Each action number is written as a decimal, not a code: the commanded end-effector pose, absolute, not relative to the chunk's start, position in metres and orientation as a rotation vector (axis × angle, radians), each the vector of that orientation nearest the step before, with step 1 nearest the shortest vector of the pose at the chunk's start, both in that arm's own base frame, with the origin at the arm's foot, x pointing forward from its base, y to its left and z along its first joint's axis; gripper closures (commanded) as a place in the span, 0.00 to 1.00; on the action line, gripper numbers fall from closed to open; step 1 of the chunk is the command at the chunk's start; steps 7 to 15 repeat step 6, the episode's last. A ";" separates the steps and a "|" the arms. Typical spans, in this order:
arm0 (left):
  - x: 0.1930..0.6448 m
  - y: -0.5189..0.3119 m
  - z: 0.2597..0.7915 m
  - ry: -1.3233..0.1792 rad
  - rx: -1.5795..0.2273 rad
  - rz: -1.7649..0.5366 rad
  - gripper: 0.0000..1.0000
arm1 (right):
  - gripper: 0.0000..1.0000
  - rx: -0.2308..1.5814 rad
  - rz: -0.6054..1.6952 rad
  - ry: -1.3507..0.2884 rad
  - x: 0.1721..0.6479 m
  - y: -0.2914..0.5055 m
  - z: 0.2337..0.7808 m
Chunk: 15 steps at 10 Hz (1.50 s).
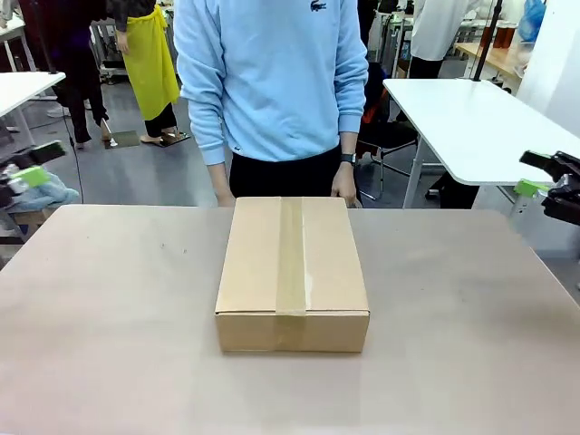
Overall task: Pack the gift set into the box.
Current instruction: Press and hold the closed box until the human finishes sealing it.
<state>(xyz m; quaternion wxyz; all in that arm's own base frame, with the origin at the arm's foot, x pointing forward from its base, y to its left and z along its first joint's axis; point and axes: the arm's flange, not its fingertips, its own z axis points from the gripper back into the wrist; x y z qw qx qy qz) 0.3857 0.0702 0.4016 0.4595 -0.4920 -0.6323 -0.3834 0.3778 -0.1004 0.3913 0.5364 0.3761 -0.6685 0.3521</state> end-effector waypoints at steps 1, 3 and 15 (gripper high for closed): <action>0.403 0.033 0.414 -1.505 -1.196 -1.035 0.00 | 0.00 1.030 0.941 -1.569 0.401 -0.071 0.414; 0.403 0.033 0.414 -1.505 -1.196 -1.035 0.00 | 0.00 1.030 0.941 -1.569 0.401 -0.071 0.414; 0.403 0.033 0.414 -1.505 -1.196 -1.035 0.00 | 0.00 1.030 0.941 -1.569 0.401 -0.071 0.414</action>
